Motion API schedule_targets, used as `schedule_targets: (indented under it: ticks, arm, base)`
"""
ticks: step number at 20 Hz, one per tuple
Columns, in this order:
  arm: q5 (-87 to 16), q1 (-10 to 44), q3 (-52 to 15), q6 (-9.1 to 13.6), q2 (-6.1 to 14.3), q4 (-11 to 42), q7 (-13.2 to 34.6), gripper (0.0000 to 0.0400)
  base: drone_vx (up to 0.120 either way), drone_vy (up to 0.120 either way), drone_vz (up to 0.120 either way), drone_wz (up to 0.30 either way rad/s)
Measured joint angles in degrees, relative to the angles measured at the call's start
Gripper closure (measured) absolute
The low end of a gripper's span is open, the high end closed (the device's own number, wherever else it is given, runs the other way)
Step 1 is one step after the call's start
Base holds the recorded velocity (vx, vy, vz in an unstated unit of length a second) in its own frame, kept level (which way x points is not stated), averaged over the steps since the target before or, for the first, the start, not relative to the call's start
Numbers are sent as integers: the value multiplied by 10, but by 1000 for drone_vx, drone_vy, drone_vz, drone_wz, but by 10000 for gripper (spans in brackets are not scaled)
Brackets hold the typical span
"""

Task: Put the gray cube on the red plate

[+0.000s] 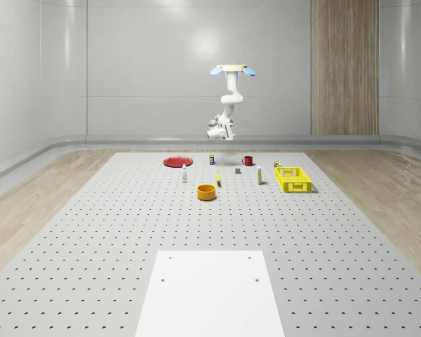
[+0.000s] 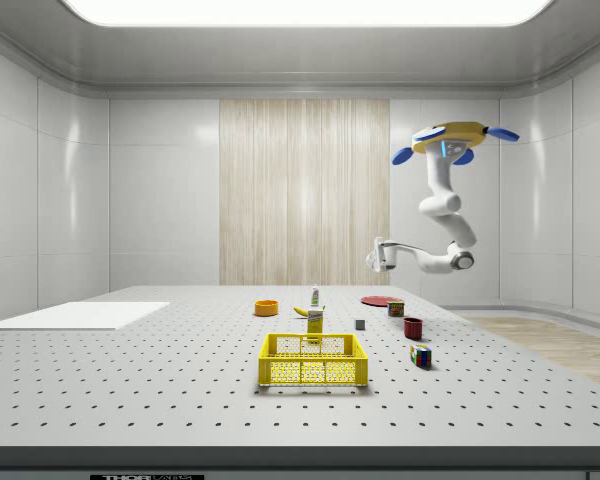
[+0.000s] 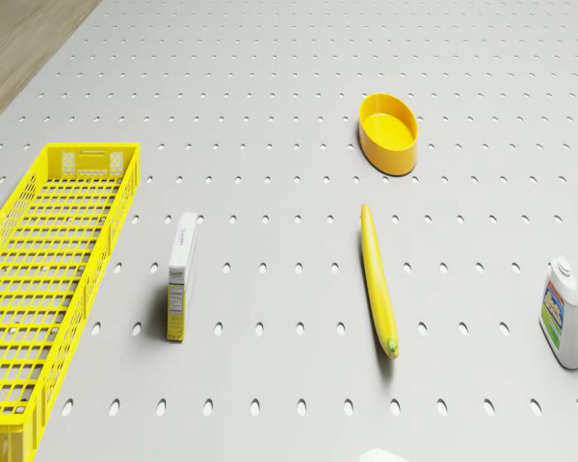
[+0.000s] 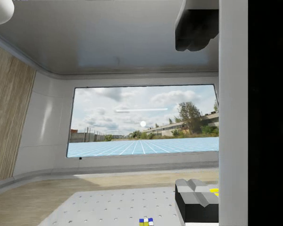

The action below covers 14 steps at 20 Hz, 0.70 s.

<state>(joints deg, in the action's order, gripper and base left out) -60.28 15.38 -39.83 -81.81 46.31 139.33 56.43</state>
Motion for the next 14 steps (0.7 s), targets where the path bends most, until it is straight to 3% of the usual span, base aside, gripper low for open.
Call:
schedule_targets:
  ticks: [3, 6, 11, 14]
  arm:
    - [-192, 75, -100, 13, 25, 111, 71, 0]
    - [-345, 167, -176, 49, 49, 191, 148, 0]
    - [-479, 302, -255, 111, 84, 248, 243, 0]
    - [-512, 355, -280, 134, 101, 259, 277, 0]
  base:
    - [120, 0, -120, 0]
    - [120, 0, -120, 0]
    - [120, 0, -120, 0]
    - [27, 0, -120, 0]
